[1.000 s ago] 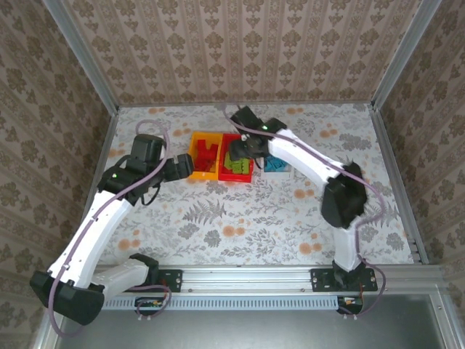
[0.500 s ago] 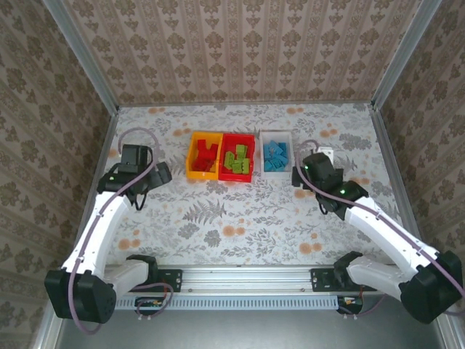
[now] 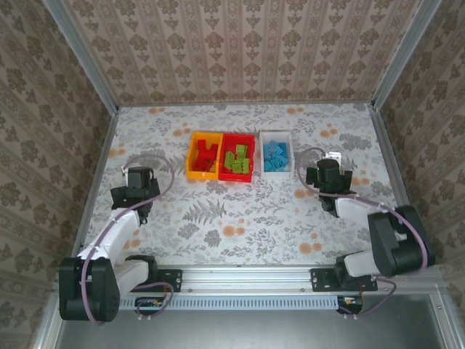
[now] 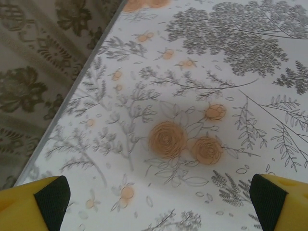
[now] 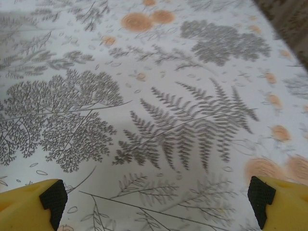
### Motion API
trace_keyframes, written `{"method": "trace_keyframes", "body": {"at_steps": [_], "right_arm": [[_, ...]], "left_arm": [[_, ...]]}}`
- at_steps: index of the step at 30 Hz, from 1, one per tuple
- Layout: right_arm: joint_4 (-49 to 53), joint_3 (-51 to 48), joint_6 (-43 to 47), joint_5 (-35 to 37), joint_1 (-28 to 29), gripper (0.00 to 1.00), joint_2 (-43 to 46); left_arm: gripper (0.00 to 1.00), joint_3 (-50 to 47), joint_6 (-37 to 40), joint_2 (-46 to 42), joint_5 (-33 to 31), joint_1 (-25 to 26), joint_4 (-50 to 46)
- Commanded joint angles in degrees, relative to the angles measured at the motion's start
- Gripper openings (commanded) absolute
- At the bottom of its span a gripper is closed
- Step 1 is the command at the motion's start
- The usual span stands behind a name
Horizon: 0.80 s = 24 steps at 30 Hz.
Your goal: Sort the legos into containers by color
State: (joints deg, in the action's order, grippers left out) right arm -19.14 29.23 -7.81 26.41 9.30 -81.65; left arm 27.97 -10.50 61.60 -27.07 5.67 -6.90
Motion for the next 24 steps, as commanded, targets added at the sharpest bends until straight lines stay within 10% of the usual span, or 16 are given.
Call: {"method": "trace_keyframes", "body": {"at_steps": [1, 16, 24], "right_arm": [[-3.3, 6.4, 3.0, -4.9, -1.5, 1.0, -3.8], [-44.5, -12.8, 2.7, -13.0, -8.2, 1.0, -6.8], [-33.7, -7.9, 3.0, -11.8, -7.5, 1.0, -6.1]], "left_arm": [[1.0, -2.5, 5.7, 4.3, 6.3, -2.0, 18.3], [1.0, 1.9, 12.5, 24.6, 19.2, -3.3, 42.5], [1.0, -5.3, 11.3, 26.0, 19.5, -4.1, 56.0]]}}
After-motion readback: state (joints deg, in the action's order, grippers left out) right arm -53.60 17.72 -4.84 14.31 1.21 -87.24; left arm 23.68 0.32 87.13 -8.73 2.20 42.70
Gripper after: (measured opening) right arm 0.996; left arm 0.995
